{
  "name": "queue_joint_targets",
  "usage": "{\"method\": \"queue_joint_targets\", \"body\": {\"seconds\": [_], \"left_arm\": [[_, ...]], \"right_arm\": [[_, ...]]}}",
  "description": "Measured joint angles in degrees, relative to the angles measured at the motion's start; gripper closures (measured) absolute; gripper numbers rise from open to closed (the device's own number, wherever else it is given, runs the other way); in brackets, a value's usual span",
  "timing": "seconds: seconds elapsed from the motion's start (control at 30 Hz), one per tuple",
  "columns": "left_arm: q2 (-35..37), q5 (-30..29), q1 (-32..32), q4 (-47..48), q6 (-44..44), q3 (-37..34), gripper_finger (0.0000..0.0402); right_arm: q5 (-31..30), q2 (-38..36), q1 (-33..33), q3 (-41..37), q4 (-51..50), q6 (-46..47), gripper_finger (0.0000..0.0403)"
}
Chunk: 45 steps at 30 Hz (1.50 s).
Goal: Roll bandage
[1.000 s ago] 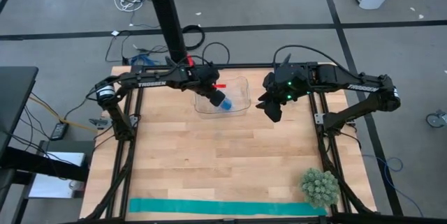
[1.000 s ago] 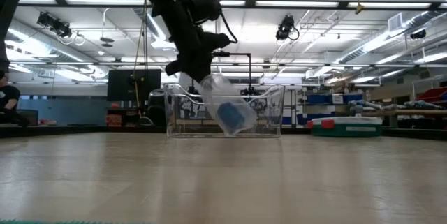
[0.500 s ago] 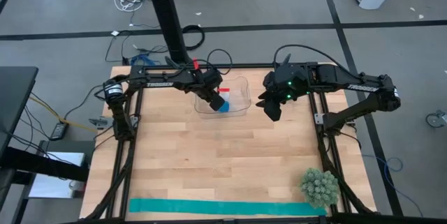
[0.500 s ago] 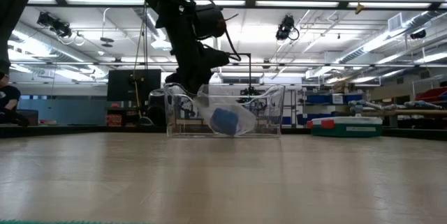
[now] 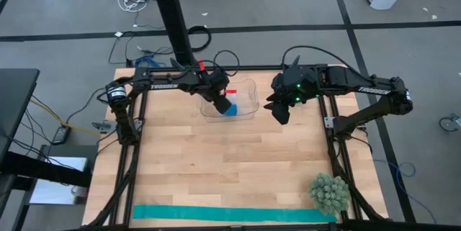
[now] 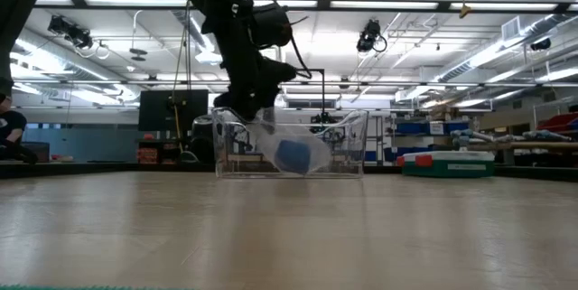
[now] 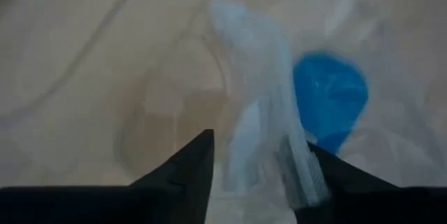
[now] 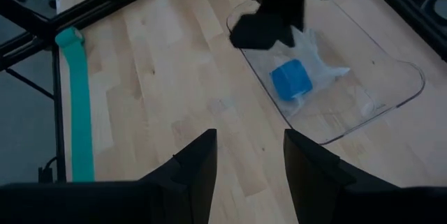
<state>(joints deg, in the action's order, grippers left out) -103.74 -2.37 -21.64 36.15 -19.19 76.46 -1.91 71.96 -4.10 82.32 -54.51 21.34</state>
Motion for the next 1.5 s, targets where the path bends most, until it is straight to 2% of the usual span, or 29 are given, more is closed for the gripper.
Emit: {"method": "queue_joint_targets", "body": {"seconds": [0.07, 0.2, 0.3, 0.4, 0.5, 0.73, 1.07, 1.2, 1.5], "left_arm": [[0.20, 0.47, -0.11, 4.52, 0.06, 2.07, 0.0228], [0.33, -1.03, -0.65, 12.47, 6.06, 8.49, 0.0224], [0.41, -1.31, -0.89, 13.88, 9.41, 13.87, 0.0224], [0.41, 3.93, -0.83, 14.00, 13.94, 18.21, 0.0224], [0.39, 9.22, 0.61, 13.94, 17.83, 19.70, 0.0225], [-2.11, 14.00, 3.56, 15.78, 17.50, 18.41, 0.0243], [-7.83, 10.73, 4.03, 17.30, 17.78, 16.05, 0.0278], [-11.14, 6.08, 4.08, 18.46, 18.35, 15.88, 0.0282], [-14.46, 3.47, 4.03, 16.85, 18.90, 15.96, 0.0282]], "right_arm": [[0.01, 0.00, 0.00, 0.00, -0.05, 0.00, 0.0247], [-0.01, 0.00, 0.00, 0.00, -0.05, -0.23, 0.0247], [-0.03, 0.00, -0.04, 0.00, -0.05, -0.57, 0.0247], [-0.04, 0.00, -0.15, 0.00, -0.04, -0.91, 0.0247], [-0.49, 0.00, -0.15, 0.00, 0.01, -1.01, 0.0247], [-1.32, 0.02, -0.15, -0.02, 0.03, -1.06, 0.0247], [-1.10, 0.02, -0.07, -0.02, 0.27, 0.02, 0.0247], [-0.87, 0.02, 0.28, -0.04, 0.01, 1.06, 0.0247], [-0.95, 0.02, 1.36, -0.04, -0.07, 2.05, 0.0247]]}}
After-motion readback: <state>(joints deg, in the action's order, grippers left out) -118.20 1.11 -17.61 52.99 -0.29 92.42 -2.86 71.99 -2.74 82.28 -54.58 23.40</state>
